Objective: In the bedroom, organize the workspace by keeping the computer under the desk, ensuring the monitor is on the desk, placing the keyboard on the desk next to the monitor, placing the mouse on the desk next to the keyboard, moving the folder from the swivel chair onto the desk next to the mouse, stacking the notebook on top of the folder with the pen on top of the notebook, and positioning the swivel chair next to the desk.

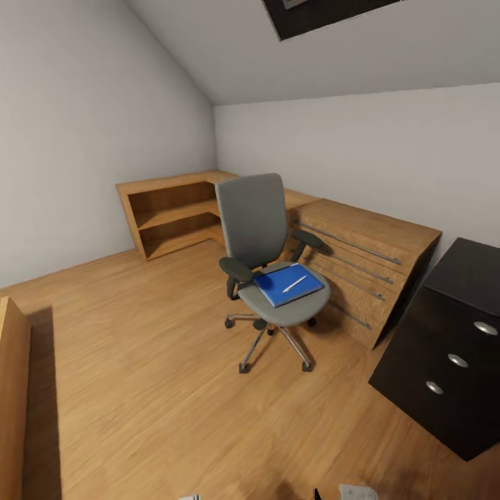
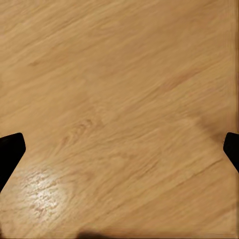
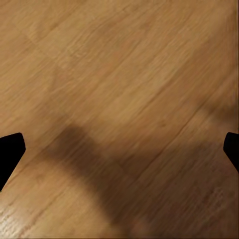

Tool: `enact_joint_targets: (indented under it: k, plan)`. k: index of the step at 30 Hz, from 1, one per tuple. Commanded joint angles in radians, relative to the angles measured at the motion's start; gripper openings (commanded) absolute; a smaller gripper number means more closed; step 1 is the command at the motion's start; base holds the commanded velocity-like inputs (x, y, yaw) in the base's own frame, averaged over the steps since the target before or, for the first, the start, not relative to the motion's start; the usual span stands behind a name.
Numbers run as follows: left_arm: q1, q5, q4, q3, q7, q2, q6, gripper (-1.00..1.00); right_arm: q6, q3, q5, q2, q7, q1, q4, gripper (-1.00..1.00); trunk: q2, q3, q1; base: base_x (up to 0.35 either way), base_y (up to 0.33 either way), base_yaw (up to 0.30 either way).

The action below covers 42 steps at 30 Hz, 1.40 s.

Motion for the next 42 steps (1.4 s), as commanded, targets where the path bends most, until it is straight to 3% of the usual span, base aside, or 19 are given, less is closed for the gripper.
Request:
enact_joint_targets:
  k: [1, 4, 8, 14, 15, 18, 24, 34, 42]
  plan:
    - [-0.001, 0.011, 0.007, -0.005, 0.006, 0.002, -0.007, 1.00, -0.004, -0.007, 0.010, 0.000, -0.006, -0.001, 0.002, 1.00, 0.007, 0.002, -0.004, 0.000, 0.000, -0.239]
    - [-0.001, 0.012, 0.019, -0.003, 0.004, 0.004, -0.006, 1.00, -0.006, -0.007, 0.009, 0.000, -0.006, -0.001, 0.002, 1.00, 0.028, 0.012, -0.016, 0.000, 0.000, -0.250]
    - [-0.001, 0.016, 0.021, 0.052, 0.001, 0.037, 0.018, 1.00, -0.031, -0.009, 0.007, 0.003, -0.006, -0.001, 0.003, 1.00, 0.056, 0.024, -0.031, 0.000, 0.000, -0.262]
    - [-0.001, 0.019, 0.019, 0.088, 0.007, 0.059, 0.129, 1.00, -0.048, -0.010, 0.007, 0.007, -0.005, -0.001, 0.006, 1.00, 0.098, 0.043, -0.054, 0.000, 0.000, -0.231]
    - [-0.001, 0.023, 0.019, 0.110, 0.009, 0.063, 0.153, 1.00, -0.048, -0.010, 0.007, 0.008, -0.005, 0.000, 0.006, 1.00, 0.105, 0.046, -0.058, 0.000, 0.000, -0.057]
    - [-0.001, 0.038, 0.019, 0.140, 0.007, 0.057, 0.164, 1.00, -0.048, -0.010, 0.008, 0.005, -0.004, 0.001, 0.005, 1.00, 0.126, 0.056, -0.069, 0.000, 0.000, -0.035]
    - [-0.001, 0.082, 0.021, 0.161, 0.009, 0.020, 0.171, 1.00, -0.049, -0.010, 0.006, 0.000, -0.004, 0.002, 0.004, 1.00, 0.168, 0.074, -0.092, 0.000, 0.000, -0.010]
    - [-0.001, 0.088, -0.030, 0.162, 0.003, 0.010, 0.177, 1.00, -0.048, -0.010, 0.009, -0.002, -0.006, 0.002, -0.003, 1.00, 0.238, 0.105, -0.131, 0.000, 0.000, -0.001]
    - [-0.001, 0.089, -0.053, 0.163, -0.001, 0.011, 0.168, 1.00, -0.050, -0.011, 0.007, -0.018, -0.006, 0.002, -0.009, 1.00, 0.294, 0.127, -0.161, 0.000, 0.000, 0.000]
